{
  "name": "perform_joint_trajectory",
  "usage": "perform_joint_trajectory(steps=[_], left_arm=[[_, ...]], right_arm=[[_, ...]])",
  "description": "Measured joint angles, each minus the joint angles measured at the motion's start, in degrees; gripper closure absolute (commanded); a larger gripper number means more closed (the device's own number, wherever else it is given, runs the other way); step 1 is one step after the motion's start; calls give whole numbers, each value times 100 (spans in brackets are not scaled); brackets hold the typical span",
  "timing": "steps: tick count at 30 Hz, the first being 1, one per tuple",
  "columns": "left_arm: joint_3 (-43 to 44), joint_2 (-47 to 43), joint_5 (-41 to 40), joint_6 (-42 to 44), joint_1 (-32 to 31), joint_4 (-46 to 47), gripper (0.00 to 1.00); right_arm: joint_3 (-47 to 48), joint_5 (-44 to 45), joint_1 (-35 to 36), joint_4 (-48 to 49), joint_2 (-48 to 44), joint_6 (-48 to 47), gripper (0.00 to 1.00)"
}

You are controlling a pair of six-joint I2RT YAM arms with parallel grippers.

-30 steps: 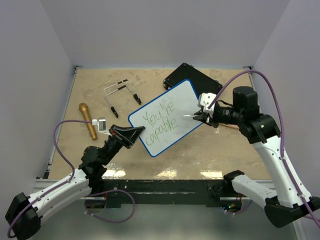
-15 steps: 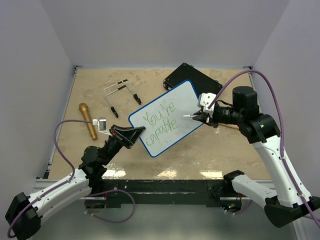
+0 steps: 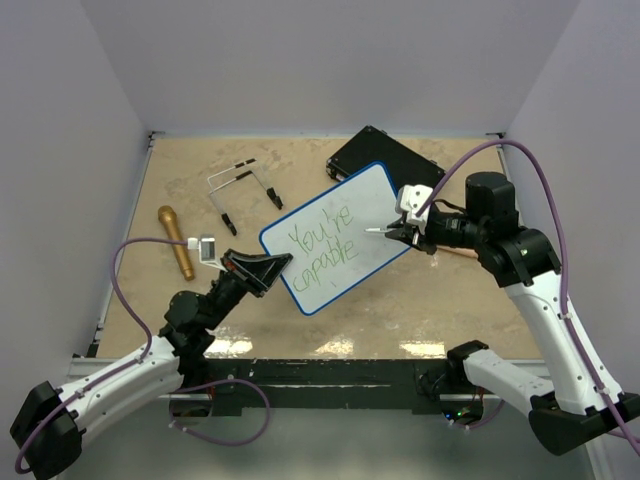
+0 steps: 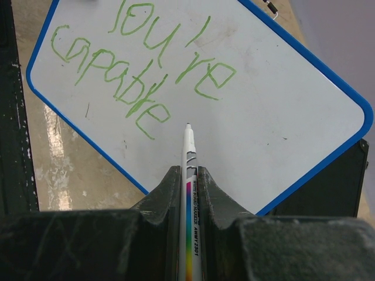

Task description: Write a sentence on the whiteboard

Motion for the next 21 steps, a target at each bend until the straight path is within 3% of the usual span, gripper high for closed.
perform_joint_trajectory(steps=[21], left_arm=[[0, 15, -11, -31, 0, -2, 100]], right_arm=[[0, 166, 0, 52, -7, -2, 100]])
